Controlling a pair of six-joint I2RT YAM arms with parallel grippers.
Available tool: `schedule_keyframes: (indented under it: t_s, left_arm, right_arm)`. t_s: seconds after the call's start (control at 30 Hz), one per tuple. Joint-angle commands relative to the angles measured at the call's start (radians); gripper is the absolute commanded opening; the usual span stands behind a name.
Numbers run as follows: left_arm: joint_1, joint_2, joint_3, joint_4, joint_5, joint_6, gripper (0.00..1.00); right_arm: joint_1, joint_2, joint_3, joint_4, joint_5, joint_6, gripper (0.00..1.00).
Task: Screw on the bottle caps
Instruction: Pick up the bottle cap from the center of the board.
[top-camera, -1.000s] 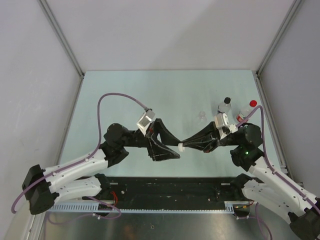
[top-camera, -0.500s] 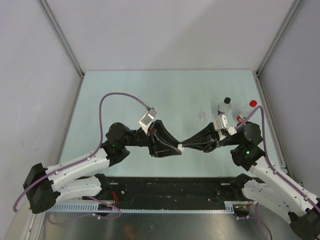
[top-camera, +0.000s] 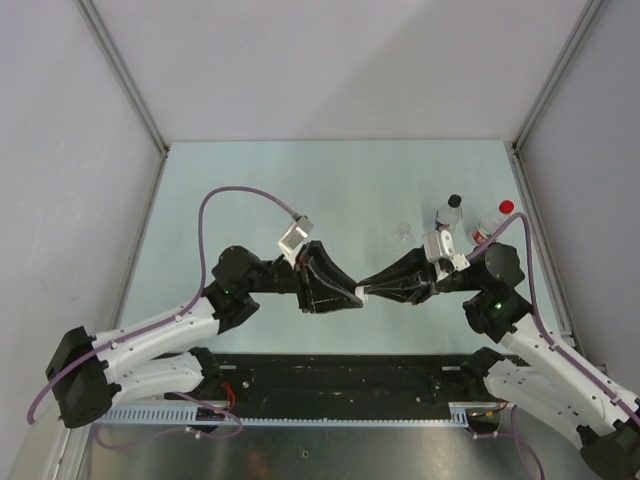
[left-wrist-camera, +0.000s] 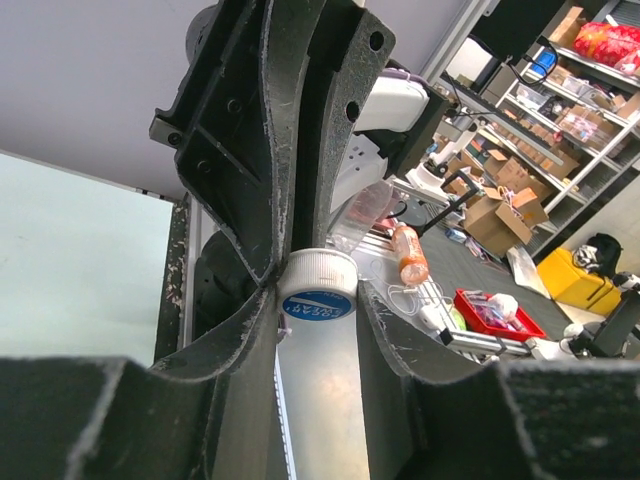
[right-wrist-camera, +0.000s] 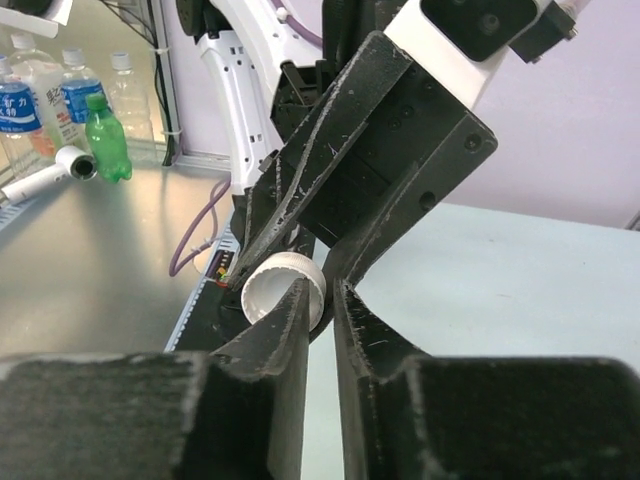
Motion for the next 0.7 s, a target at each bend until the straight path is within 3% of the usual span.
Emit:
schedule_keyframes:
  t_s: [0.0, 0.2, 0.37, 0.47, 0.57, 0.67]
  left_arm:
    - [0.003, -0.034, -0.009, 0.066, -0.011, -0.006, 0.25]
    - [0.009, -0.036, -0.027, 0.067, -0.031, 0.008, 0.21]
    - [0.037, -0.056, -0.044, 0.059, -0.064, 0.065, 0.2]
    - [0.055, -0.079, -0.064, 0.024, -0.13, 0.138, 0.21]
    - [0.063, -0.099, -0.074, -0.048, -0.221, 0.243, 0.21]
    - [0.065, -0.114, -0.081, -0.112, -0.29, 0.342, 0.2]
  right_arm:
    - [-0.003, -0.02, 0.021, -0.062, 0.08, -0.023, 0.24]
    - [-0.003, -0.056, 0.022, -0.089, 0.195, -0.009, 0.39]
    - [-0.004, -0.096, 0.022, -0.135, 0.411, 0.044, 0.63]
    - [-0.004, -0.133, 0.023, -0.183, 0.663, 0.186, 0.92]
    - [-0.025, -0.149, 0.023, -0.311, 0.94, 0.413, 0.98]
    - [-0.096, -0.136, 0.025, -0.503, 1.002, 0.632, 0.99]
